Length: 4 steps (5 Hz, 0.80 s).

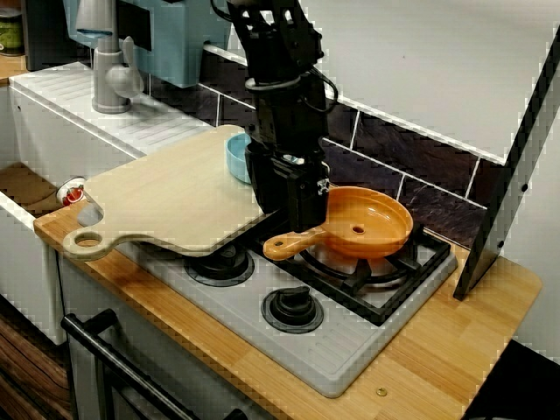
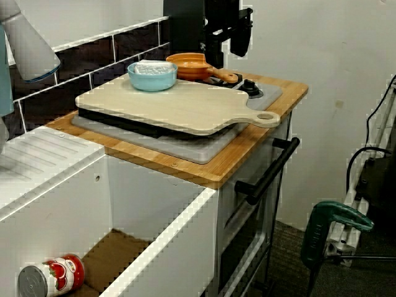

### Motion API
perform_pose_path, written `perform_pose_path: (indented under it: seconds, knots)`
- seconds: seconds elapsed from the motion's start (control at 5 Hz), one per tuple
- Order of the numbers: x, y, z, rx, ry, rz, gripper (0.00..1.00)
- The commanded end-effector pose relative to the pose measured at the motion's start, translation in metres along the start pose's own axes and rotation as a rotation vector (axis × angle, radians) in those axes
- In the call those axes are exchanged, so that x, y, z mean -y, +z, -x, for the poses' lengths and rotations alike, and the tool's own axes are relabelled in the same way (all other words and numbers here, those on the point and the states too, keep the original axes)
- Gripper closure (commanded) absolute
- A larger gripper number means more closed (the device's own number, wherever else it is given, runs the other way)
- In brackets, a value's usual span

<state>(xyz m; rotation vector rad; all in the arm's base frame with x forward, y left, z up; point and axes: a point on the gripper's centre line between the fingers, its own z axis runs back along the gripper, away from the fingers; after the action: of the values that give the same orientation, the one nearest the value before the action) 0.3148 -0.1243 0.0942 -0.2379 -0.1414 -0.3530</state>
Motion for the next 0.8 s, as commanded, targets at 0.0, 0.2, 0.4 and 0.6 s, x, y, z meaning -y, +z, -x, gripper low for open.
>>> perform_pose_path:
  seconds: [0.0,0.2,0.4,0.6]
  knots:
    - [0.017,-0.001,-0.022,0.134,0.008,-0.12,0.0]
    - [0.019,-0.003,-0.022,0.117,-0.006,-0.117,0.0]
    - [0.017,0.003,-0.019,0.099,-0.024,-0.105,0.0]
    - [0.011,0.02,-0.016,0.105,-0.018,-0.093,0.0]
